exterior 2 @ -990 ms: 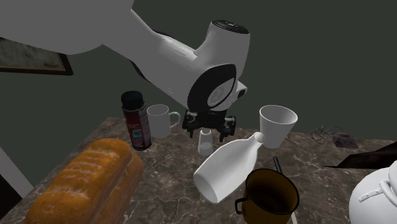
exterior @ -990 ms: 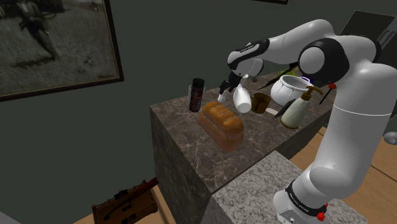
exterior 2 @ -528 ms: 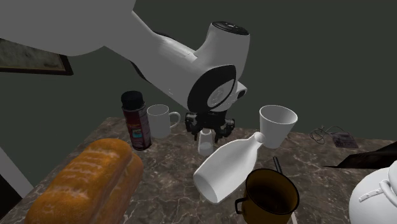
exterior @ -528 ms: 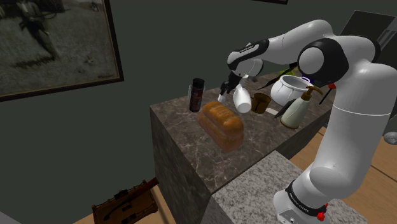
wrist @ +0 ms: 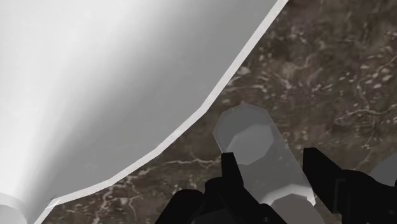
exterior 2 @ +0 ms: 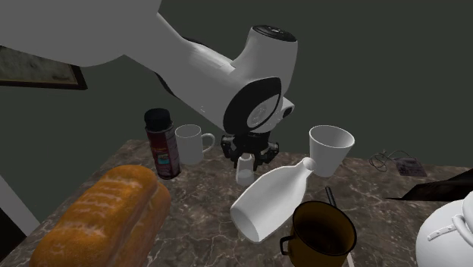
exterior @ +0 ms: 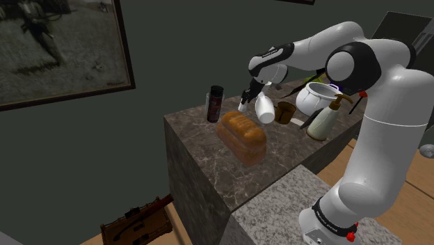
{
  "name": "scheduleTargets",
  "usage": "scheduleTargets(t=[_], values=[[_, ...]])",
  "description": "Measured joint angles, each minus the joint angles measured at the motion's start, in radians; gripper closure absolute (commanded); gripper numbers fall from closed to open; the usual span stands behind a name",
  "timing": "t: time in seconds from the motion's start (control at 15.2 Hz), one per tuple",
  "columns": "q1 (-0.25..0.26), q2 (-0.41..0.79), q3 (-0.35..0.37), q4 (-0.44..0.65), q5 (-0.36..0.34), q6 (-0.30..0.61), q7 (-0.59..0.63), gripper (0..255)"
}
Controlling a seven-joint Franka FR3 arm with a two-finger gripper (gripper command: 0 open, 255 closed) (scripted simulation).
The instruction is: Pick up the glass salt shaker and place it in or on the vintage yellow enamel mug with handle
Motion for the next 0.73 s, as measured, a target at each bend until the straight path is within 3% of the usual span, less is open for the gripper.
scheduleTargets(t=[0.73], values=[[0.010,-0.058,-0.021,0.044,-0.052,-0.094,0.049,255]])
